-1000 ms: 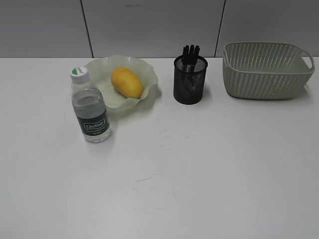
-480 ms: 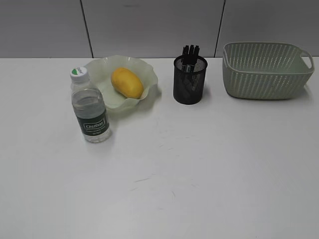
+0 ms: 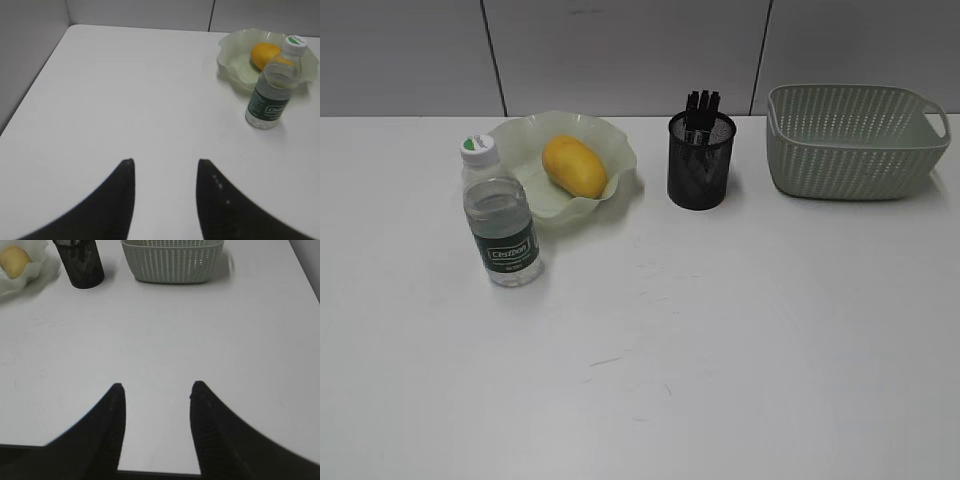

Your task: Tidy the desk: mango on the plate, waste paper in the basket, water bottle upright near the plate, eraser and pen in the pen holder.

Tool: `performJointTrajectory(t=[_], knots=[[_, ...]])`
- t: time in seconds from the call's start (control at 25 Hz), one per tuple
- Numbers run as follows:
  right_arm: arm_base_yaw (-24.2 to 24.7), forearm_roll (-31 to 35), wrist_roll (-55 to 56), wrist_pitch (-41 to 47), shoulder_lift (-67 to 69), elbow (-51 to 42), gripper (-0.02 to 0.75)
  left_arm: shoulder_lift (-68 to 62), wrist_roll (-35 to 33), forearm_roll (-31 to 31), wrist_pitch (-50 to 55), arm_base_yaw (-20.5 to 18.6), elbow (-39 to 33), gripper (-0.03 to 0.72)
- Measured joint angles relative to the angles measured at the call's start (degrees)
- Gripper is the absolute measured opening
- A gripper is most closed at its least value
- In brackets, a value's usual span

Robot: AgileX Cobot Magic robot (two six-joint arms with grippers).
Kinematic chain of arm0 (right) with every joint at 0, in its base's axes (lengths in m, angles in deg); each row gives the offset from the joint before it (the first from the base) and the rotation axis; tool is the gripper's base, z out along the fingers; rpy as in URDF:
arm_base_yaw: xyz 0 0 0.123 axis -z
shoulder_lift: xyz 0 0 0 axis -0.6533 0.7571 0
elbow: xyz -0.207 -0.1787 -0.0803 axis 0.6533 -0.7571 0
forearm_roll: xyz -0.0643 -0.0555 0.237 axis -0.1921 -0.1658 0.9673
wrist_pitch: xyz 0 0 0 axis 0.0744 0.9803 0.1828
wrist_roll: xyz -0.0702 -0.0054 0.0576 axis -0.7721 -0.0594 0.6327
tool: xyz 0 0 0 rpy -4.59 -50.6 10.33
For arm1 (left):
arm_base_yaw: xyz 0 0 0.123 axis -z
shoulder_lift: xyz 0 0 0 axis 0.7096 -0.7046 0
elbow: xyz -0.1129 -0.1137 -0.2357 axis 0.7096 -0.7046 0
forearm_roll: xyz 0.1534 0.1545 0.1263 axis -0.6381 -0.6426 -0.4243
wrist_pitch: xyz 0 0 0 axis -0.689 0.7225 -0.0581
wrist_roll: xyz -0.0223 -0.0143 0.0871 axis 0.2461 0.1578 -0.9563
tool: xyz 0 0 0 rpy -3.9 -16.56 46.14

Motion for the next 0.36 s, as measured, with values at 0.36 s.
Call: performJointTrajectory(t=[0.36], knots=[[0.0,0.0,0.0,0.0,-0.07,0.0,0.349,0.0,0.0,0.0,0.0,0.0,0.0,0.309]])
